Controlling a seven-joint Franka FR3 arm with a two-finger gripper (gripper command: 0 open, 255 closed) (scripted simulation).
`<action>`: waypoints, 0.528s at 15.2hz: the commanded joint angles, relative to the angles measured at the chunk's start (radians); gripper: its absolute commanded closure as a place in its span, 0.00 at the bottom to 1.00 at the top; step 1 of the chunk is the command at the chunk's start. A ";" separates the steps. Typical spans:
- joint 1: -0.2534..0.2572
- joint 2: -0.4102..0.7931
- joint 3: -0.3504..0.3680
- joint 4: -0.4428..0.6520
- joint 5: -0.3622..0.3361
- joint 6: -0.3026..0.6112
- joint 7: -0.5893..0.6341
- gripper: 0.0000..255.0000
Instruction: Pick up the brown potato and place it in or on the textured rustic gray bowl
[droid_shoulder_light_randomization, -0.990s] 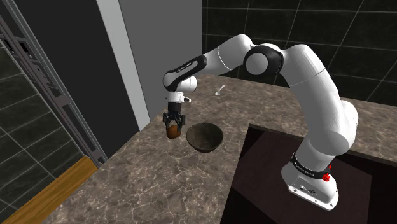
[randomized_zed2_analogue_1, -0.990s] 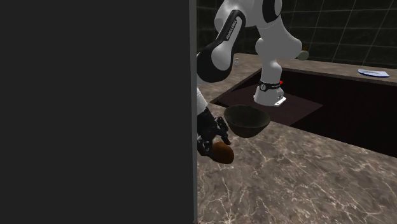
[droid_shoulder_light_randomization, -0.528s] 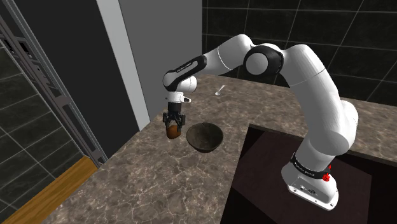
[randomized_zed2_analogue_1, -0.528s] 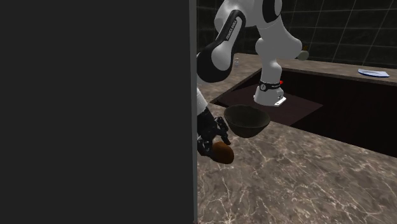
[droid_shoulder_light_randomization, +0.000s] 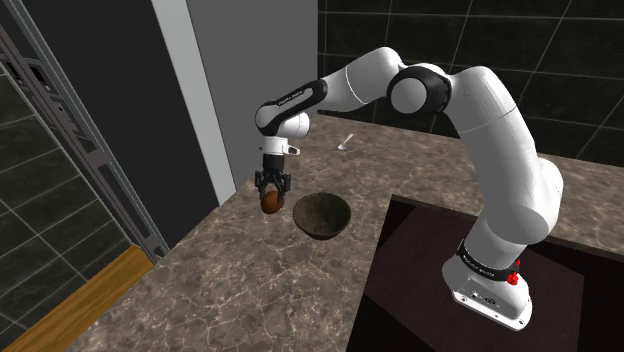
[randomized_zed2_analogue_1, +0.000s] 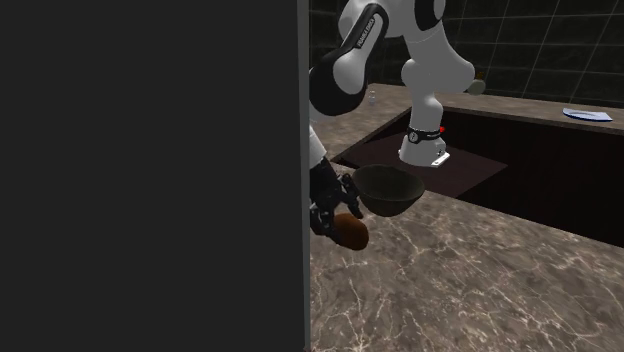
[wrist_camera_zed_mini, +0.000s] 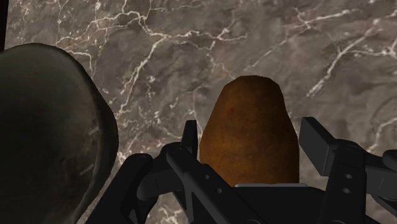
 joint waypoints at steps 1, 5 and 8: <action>-0.001 -0.018 0.001 -0.003 0.001 -0.013 0.007 1.00; -0.004 -0.049 0.003 0.001 0.000 -0.044 0.022 1.00; -0.006 -0.070 0.004 0.006 0.000 -0.069 0.034 1.00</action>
